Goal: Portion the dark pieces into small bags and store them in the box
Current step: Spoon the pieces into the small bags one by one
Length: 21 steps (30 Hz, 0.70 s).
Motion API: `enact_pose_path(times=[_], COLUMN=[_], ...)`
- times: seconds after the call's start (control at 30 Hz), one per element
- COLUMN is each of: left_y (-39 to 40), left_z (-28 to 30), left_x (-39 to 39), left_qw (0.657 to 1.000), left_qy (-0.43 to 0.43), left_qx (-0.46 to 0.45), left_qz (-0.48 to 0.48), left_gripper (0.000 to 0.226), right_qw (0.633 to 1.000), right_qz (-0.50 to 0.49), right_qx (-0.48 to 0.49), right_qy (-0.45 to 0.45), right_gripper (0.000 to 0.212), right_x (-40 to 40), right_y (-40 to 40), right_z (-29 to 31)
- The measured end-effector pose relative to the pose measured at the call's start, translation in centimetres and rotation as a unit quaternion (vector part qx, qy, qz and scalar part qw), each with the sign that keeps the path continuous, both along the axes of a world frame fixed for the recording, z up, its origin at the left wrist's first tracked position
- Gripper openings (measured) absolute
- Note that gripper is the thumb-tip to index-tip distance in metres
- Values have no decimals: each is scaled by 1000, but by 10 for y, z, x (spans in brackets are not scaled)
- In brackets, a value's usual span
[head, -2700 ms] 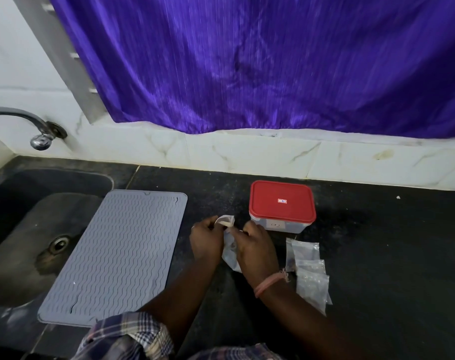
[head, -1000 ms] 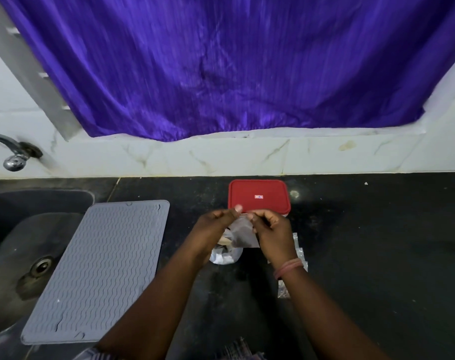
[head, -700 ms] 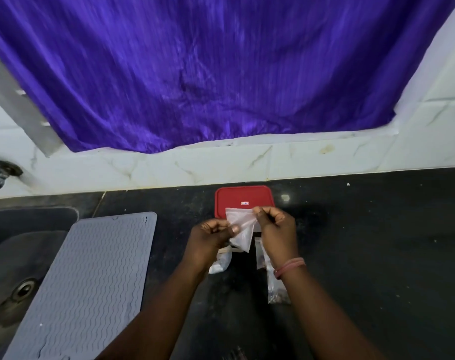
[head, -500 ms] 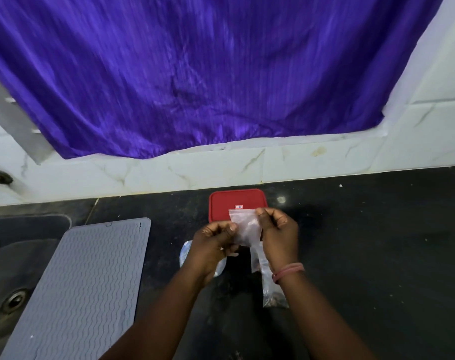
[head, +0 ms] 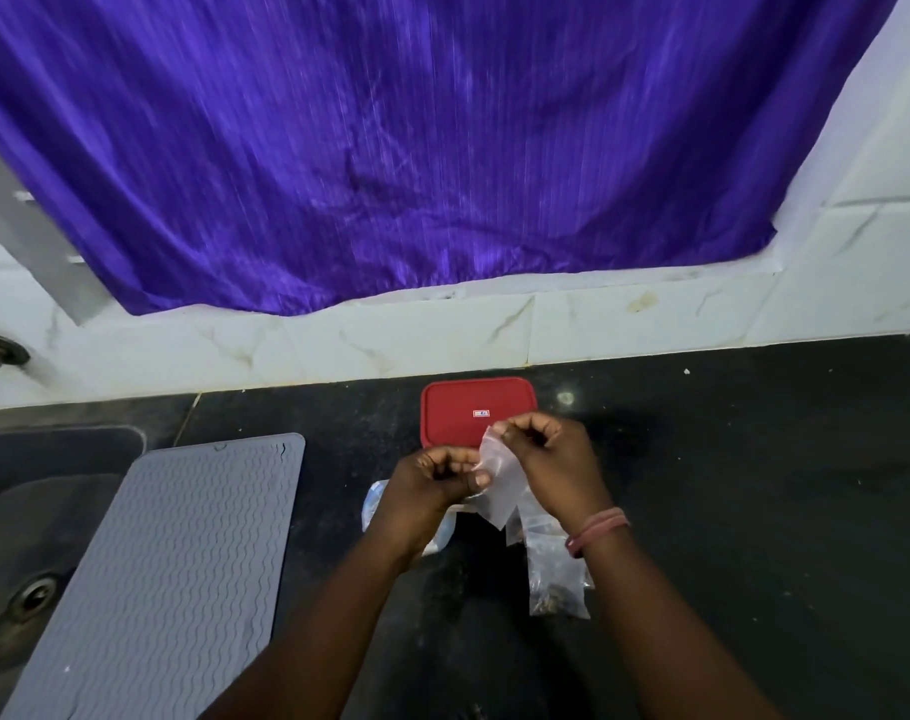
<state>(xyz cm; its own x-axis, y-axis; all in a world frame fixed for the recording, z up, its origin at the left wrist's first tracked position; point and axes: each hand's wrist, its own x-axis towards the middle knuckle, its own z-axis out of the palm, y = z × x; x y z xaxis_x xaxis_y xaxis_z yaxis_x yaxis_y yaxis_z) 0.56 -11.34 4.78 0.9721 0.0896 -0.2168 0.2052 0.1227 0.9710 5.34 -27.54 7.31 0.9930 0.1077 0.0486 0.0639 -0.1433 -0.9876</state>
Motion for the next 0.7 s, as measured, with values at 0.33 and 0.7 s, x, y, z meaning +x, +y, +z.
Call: enact_pose_path(times=[0.33, 0.7], left_y=[4, 7], left_z=[5, 14], left_x=[1, 14], left_qw=[1000, 997], left_qy=[-17, -24], left_qx=[22, 59], left_qz=[-11, 35], left_gripper=[17, 10], right_qw=[999, 996], right_qz=[-29, 29], right_qx=[-9, 63], right_qy=[-23, 52], right_gripper=[14, 22], right_x=[2, 0], right_y=[6, 0], right_z=[-1, -11])
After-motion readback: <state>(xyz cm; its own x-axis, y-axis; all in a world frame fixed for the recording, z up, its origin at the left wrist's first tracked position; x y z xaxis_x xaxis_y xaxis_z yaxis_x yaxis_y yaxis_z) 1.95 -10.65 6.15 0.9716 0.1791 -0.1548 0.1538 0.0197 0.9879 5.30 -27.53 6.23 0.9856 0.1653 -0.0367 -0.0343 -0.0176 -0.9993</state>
